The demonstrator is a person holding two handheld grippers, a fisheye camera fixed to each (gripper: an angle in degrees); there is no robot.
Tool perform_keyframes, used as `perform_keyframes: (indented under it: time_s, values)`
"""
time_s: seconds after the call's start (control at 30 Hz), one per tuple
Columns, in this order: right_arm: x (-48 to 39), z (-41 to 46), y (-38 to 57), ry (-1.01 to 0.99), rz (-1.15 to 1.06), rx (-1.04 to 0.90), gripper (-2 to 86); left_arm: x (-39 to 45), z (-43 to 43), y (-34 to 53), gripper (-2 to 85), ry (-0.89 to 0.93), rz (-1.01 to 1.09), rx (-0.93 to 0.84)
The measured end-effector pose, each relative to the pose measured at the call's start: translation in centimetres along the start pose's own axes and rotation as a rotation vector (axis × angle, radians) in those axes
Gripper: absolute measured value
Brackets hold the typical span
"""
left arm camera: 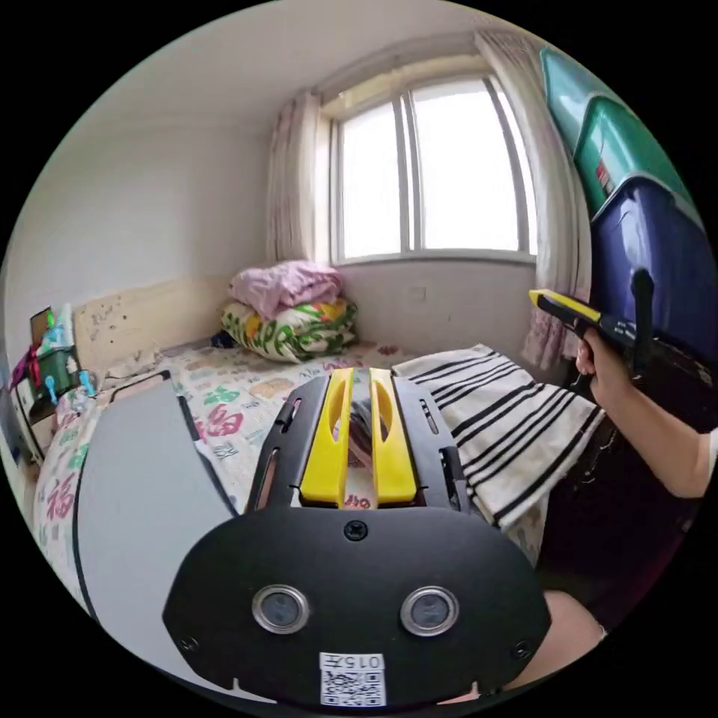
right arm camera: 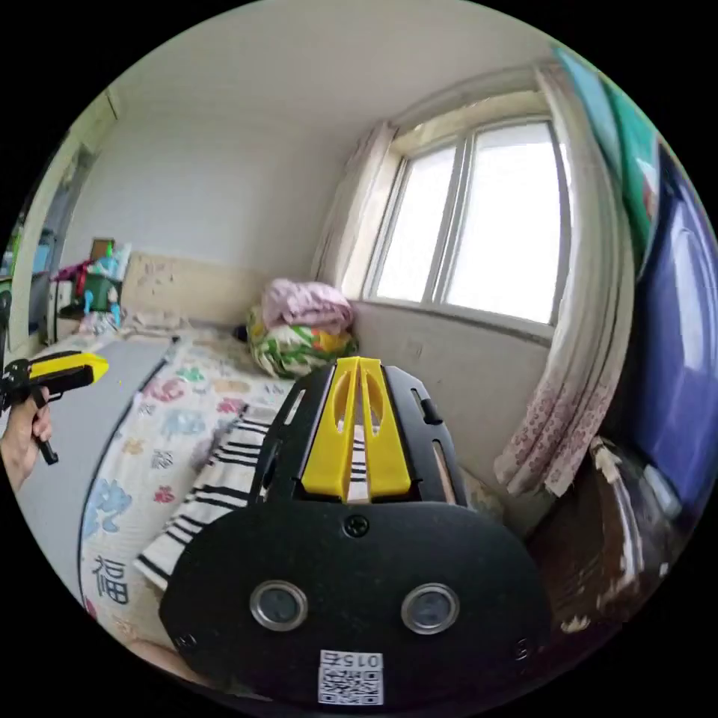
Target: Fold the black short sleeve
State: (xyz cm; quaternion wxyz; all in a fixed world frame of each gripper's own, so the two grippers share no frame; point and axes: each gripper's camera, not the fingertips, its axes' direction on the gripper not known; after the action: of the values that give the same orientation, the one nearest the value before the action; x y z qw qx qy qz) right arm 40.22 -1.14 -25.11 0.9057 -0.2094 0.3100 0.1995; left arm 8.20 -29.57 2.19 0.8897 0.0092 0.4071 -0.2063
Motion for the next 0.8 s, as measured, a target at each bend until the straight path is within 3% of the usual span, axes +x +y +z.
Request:
perform_keyframes:
  time_s: [0.1,0.23,0.33,0.5,0.6,0.67,0.8]
  values:
    - [-3.4,-8.9,7.7,-0.125,-0.024,0.142,-0.8,-1.0,-11.9,6.5,-0.3,-0.09,0.06,0.021]
    - [-9.4,-15.2,16.6,-0.289,-0.063,0.096,-0.8,-3.1,-24.8,15.2,-0.5,-0.249,0.005,-0.064]
    - [-15.1,-18.9,23.4,-0.476,-0.106,-0.016,-0.9,-6.3,-35.2,23.0,0.0,-0.325,-0.2,-0.199]
    - [-23.7,-24.6,31.8,-0.816,-0.22,-0.101,-1.0,-8.0,-54.7,38.3,5.9,-0.803,-0.62,-0.25]
    - [-26.5,-26.4,34.2,-0.961,-0.231,-0.121,-1.0,-7.6,-61.4,46.1,8.4,-1.04,-0.791,-0.38]
    - [-27.7,-27.1,35.4,-1.027,-0.233,-0.13,-1.0,-7.9,-63.4,50.9,9.2,-1.092,-0.898,-0.485]
    - [-29.8,-28.8,39.1,-1.089,-0.289,-0.13,-1.0,-9.6,-62.8,60.3,10.4,-0.961,-1.041,-0.689]
